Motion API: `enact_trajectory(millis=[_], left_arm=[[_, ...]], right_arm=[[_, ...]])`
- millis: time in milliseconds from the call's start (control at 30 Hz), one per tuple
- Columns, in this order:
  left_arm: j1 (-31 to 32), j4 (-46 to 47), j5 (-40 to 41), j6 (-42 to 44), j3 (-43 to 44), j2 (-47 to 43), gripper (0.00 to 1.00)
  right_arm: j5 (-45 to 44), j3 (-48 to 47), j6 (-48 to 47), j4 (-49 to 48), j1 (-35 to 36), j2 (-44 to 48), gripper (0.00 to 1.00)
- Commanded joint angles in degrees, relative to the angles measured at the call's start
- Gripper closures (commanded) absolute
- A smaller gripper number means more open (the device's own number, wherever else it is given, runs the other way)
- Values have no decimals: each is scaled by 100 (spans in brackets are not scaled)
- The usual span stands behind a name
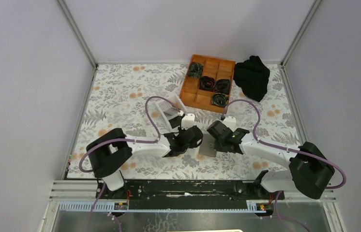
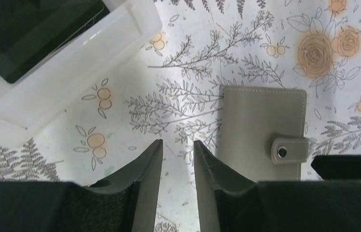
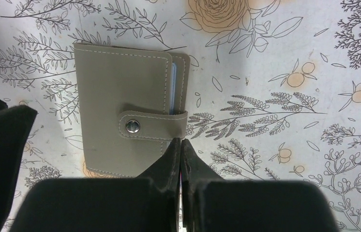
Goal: Put the credit cards into the card holder
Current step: Close the card holder at the center of the board.
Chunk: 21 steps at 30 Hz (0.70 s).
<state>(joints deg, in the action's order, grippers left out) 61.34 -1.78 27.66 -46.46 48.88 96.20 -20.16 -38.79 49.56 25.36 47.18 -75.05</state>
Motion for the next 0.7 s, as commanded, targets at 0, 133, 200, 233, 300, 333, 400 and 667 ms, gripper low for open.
enact_trajectory(millis=[0,133,200,233,300,333,400,667], left_arm=[[-70,-59,-3,269,311,317,64],[-73,23,-181,280,377,501,66],[-71,50,-252,286,379,556,67],[-73,67,-293,286,370,577,67],[-70,107,-369,262,352,590,69],[-59,132,-420,252,342,599,69],[-16,161,-523,263,363,613,70],[372,385,-847,447,460,653,72]], right_arm=[[-302,30,67,8,-67,-19,100],[-257,94,11,-22,-178,-106,100],[-193,130,-35,-63,-235,-148,100],[-131,151,-64,-117,-269,-171,100],[4,158,-145,-206,-328,-282,100],[42,134,-177,-223,-339,-365,100],[112,94,-229,-273,-347,-511,100],[441,-149,-430,-538,-348,-919,100]])
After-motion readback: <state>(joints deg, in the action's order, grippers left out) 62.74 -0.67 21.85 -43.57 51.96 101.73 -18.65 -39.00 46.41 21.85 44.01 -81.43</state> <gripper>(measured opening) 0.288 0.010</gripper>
